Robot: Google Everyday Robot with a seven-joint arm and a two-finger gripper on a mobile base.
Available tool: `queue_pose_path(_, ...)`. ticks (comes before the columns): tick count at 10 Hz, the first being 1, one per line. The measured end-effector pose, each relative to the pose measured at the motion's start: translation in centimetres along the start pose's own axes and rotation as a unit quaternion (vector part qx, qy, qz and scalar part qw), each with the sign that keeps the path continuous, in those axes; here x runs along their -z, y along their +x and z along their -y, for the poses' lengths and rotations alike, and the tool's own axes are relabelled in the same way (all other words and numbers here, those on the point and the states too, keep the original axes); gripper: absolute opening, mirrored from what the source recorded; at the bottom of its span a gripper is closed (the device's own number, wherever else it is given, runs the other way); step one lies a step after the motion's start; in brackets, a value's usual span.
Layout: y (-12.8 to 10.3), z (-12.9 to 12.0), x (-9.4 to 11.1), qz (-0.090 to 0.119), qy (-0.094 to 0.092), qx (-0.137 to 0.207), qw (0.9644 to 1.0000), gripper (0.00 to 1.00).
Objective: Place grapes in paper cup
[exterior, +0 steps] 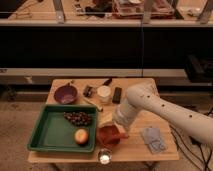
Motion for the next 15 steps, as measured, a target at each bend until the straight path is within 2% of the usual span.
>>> queue_pose_path(3, 0.1, 0.1, 0.2, -0.004, -0.002, 0.002, 1.0000, 0.80)
queue_pose_path(6, 1.8, 2.1, 3.0, -0.057, 0.000, 0.014, 0.9983, 0.80)
queue_pose_path(8, 3.3, 5.9, 6.9, -0.101, 0.008, 0.037, 0.9942, 0.80)
queue_pose_path(9, 3.8, 7.9, 8.4, -0.114, 0.011, 0.048, 0.9922, 0.80)
queue_pose_path(10, 4.0, 11.1, 10.2, -0.131, 0.015, 0.067, 0.9890, 0.80)
queue_pose_path(13, 4.4, 15.1, 11.2, -0.141, 0.007, 0.093, 0.9856, 0.80)
queue_pose_path(15, 5.4, 17.1, 9.9, -0.144, -0.012, 0.113, 0.9830, 0.80)
